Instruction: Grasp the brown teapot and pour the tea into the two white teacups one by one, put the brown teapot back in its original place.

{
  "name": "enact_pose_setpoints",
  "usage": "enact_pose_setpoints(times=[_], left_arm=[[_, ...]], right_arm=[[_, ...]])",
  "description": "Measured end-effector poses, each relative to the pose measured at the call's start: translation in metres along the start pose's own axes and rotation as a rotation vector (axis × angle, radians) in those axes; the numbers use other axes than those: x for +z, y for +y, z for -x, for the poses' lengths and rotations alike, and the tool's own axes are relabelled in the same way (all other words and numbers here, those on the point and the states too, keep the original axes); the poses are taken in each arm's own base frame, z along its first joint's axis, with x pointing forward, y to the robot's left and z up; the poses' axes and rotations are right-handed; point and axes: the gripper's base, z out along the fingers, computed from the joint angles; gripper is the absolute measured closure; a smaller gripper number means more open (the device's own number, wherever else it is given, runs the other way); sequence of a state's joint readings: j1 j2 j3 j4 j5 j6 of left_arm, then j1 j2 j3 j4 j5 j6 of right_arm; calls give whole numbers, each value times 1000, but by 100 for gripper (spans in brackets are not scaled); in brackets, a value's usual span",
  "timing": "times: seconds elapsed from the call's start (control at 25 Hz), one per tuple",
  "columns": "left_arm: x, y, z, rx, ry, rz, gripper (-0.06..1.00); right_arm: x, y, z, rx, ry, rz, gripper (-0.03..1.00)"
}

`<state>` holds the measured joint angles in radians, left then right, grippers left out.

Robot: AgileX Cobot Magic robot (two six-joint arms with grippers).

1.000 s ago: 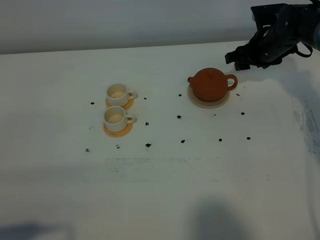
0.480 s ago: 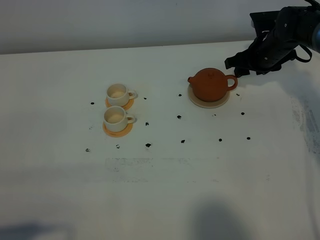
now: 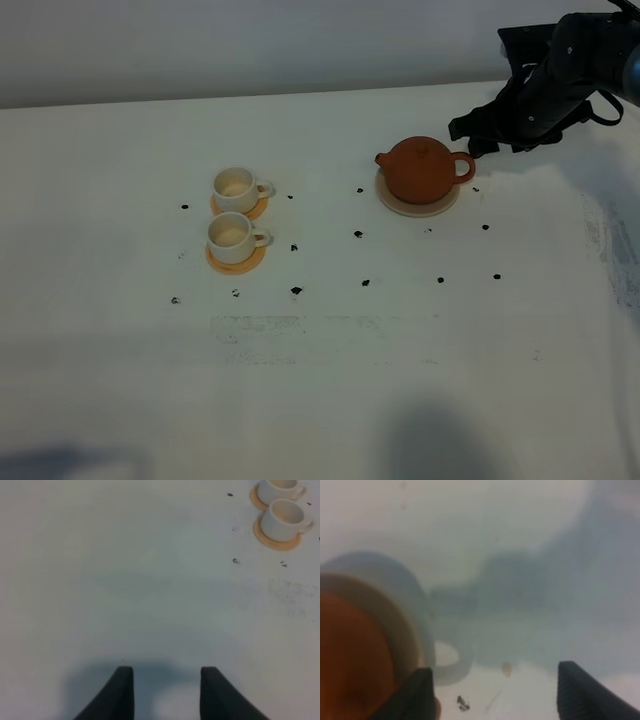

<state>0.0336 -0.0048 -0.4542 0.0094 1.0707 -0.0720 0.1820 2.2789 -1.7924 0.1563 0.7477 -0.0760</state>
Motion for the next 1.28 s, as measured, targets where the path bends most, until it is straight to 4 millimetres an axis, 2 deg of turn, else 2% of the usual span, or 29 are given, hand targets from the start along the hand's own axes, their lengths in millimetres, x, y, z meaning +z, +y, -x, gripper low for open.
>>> enact_pose_setpoints(times=[0.32,0.84,1.28], left_arm=[[0,0,0,0,0,0,64],[0,0,0,0,0,0,64],[0,0,0,0,0,0,64]], right_arm=[[1,8,-6,-10,58,14,45],[0,10,-9,-21,103,9,45],[-10,12,-5,-38,144,1,45]])
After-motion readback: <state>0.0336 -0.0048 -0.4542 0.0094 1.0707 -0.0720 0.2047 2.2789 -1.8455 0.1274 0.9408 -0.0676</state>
